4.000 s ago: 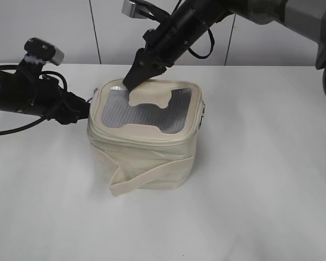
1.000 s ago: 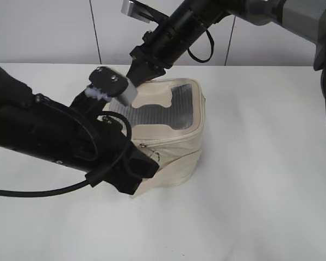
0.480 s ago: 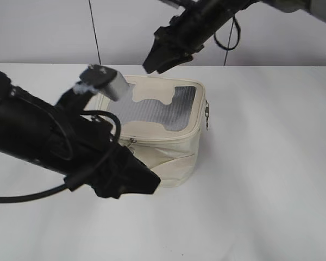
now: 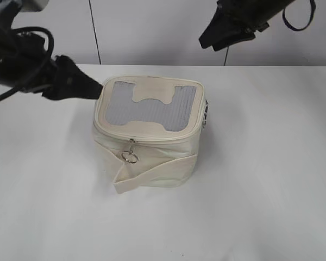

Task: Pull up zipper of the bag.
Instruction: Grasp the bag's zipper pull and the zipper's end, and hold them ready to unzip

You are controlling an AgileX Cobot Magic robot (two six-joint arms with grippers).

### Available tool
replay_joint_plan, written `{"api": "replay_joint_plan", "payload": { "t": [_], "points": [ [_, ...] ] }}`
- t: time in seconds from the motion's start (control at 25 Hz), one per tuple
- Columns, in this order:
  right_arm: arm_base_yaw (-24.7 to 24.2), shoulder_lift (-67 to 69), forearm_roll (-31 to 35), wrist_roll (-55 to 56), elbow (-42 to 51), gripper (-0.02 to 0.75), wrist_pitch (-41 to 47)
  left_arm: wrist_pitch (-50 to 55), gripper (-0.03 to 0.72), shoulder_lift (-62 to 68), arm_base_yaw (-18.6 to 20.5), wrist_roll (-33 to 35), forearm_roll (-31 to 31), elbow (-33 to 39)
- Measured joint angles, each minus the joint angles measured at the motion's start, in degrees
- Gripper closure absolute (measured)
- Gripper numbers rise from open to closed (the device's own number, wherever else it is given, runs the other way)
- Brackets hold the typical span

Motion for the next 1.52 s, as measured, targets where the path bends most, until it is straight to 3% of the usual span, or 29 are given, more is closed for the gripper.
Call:
{"api": "replay_joint_plan", "payload": {
  "t": [0.4,0.52,0.68,1.0,1.36,1.44,1.52],
  "points": [
    [-1.54,-25.04,6.31,-14.1,50.12,0.373,-27.62,18.88,0.304,27.38,0.22,4.08,3.01,-38.5],
    [-1.54,-28.04,11.7,-18.39,58.39,0.373,-34.01,24.63,0.296,35.87,-1.41,5.17,5.73,-48.71],
    [-1.54,-28.35,18.51,-23.69,63.23,0.373,-36.32,28.64,0.293,42.84,-4.98,6.13,10.35,-57.8],
    [-1.48,-28.39,22.48,-27.08,64.09,0.374,-36.15,30.97,0.293,47.49,-9.13,7.2,12.87,-62.56],
    [0.54,-26.85,28.39,-33.67,64.16,0.374,-33.86,30.61,0.295,49.31,-9.38,6.96,13.9,-62.85],
    [2.36,-26.39,28.69,-34.42,64.16,0.375,-34.72,30.66,0.331,49.67,-9.38,6.9,13.56,-63.03],
    [4.27,-25.69,28.76,-35.32,64.16,0.377,-36.13,30.52,0.465,49.67,-9.38,6.83,13.63,-63.21]
  ]
}}
